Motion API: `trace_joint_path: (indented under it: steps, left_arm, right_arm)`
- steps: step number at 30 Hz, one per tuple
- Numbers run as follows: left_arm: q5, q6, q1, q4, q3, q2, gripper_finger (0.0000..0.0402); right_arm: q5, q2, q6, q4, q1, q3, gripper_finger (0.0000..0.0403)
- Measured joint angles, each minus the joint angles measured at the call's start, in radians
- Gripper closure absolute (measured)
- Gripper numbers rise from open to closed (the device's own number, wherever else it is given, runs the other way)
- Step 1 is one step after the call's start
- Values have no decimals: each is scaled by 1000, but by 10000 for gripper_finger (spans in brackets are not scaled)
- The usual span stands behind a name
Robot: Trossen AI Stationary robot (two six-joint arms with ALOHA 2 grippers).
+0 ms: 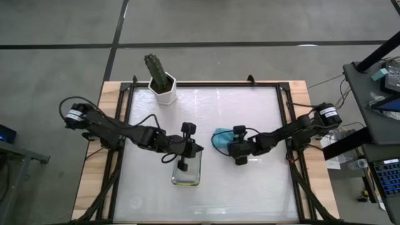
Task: Fold microfiber towels
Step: Put the blue microfiber towel into the bin
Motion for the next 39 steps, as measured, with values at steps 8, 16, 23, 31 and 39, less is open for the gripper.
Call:
trace_joint_path:
  steps: [8,16,23,31,39]
  left_arm:
    - [-44,-101,-36,-161,-4,-94,401]
    - [-94,-129,-72,-165,-68,-209,401]
    - [-170,-130,-75,-100,-137,-326,401]
    - [-183,-130,-86,-96,-152,-386,401]
    - [-176,-130,-106,-103,-152,-392,401]
  right_arm:
    - [3,-78,-103,-8,0,23,388]
    - [43,-207,-294,-5,0,80,389]
    - [-80,-264,-620,95,-4,158,390]
    - [-439,-147,-997,300,-52,217,390]
    - [-737,90,-1215,404,-112,378,390]
